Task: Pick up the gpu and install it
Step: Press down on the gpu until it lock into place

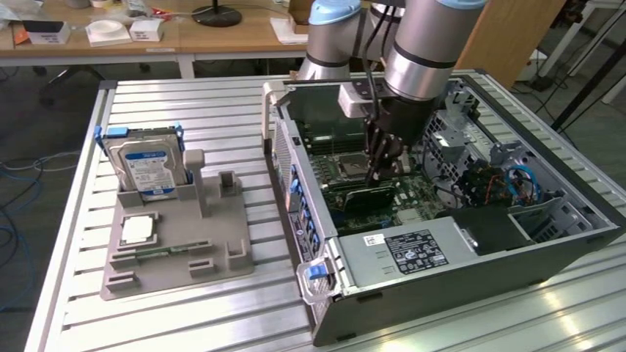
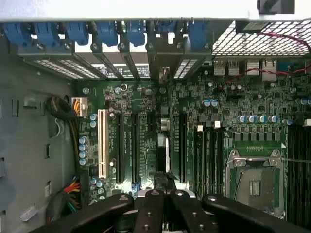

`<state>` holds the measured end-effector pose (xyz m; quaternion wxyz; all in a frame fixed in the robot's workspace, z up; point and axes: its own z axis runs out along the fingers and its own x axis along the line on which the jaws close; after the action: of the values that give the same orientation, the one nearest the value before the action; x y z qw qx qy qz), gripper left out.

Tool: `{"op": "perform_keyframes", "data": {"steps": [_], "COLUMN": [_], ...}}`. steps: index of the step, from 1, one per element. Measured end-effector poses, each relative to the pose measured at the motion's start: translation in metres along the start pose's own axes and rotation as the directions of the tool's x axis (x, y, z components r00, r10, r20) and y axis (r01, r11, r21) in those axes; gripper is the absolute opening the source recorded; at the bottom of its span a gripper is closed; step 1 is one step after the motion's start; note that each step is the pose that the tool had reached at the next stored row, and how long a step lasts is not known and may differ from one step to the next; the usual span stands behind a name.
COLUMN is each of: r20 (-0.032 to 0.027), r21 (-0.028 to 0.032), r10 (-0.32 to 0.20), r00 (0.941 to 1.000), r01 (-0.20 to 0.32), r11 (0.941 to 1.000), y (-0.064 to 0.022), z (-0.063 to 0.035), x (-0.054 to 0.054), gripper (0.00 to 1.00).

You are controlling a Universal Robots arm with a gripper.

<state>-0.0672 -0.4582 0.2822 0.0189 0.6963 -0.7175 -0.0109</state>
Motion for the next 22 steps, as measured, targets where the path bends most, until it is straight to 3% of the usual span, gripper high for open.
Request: {"op": "perform_keyframes", "data": {"steps": [8,13,22], "r20": [0.0024,0.0090,0.0071], "r21": [0.0006,0.0005,-0.0003], "r10": [-0.002,-0.003,-0.006], "r00": [1.0000,1.0000,1.0000], "r01": [0.002,0.003,0.006], "r11": [1.0000,1.0000,1.0000], "y": [-0.0004,-0.0015,-0.0017], "z": [0.0109,0.0167,0.0214], "x": [-0.001,-0.002,-0.002], "gripper": [0.11,0.11,0.11]}}
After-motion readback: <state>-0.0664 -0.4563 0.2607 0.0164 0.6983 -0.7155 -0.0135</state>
